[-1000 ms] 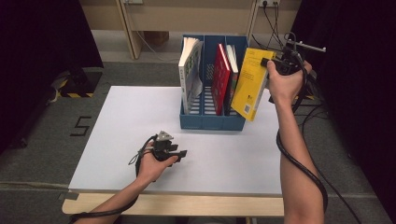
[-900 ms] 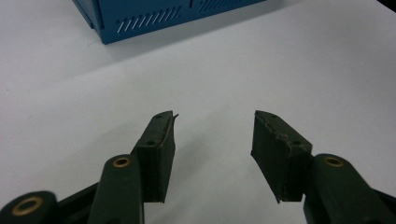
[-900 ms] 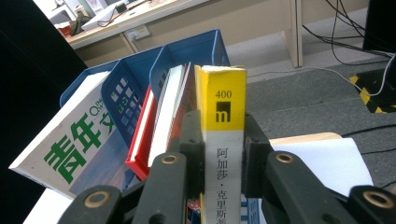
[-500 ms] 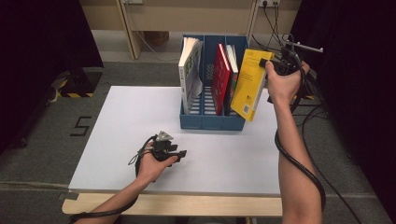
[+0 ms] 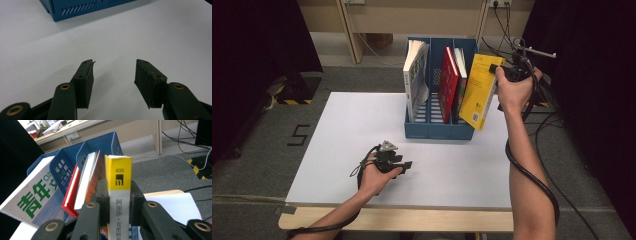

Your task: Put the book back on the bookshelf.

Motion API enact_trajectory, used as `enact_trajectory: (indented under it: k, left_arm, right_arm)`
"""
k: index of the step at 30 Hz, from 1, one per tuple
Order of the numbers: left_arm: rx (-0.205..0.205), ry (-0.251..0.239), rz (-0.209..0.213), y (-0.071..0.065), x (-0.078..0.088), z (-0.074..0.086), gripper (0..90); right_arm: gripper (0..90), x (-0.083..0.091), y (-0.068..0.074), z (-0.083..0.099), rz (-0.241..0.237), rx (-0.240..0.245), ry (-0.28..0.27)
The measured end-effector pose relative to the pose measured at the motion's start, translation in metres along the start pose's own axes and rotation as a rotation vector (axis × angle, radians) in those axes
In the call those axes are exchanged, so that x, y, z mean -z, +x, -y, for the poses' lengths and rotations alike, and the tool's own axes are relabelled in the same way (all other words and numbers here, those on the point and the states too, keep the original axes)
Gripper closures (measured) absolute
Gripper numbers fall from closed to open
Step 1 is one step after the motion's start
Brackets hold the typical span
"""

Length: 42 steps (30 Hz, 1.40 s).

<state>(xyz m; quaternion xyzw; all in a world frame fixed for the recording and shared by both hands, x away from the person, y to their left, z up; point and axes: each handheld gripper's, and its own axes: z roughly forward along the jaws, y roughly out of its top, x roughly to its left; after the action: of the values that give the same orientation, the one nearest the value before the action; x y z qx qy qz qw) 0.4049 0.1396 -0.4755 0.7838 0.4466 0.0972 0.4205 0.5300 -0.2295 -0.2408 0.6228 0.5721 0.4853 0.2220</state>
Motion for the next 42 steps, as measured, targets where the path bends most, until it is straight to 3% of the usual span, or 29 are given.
enact_trajectory:
  k: [14,29,42]
  left_arm:
    - [-0.006,0.002,-0.001,0.0,-0.001,-0.001,48.7]
    - [-0.006,-0.001,0.004,-0.001,-0.002,-0.001,48.7]
    - [-0.008,-0.001,0.004,-0.001,-0.001,-0.002,48.7]
  right_arm:
    - [76.1,-0.005,0.001,-0.001,0.01,0.012,-0.01]
    - [76.1,-0.003,0.012,0.002,-0.024,0.063,-0.016]
    - [76.1,-0.006,0.02,0.003,-0.042,0.073,-0.02]
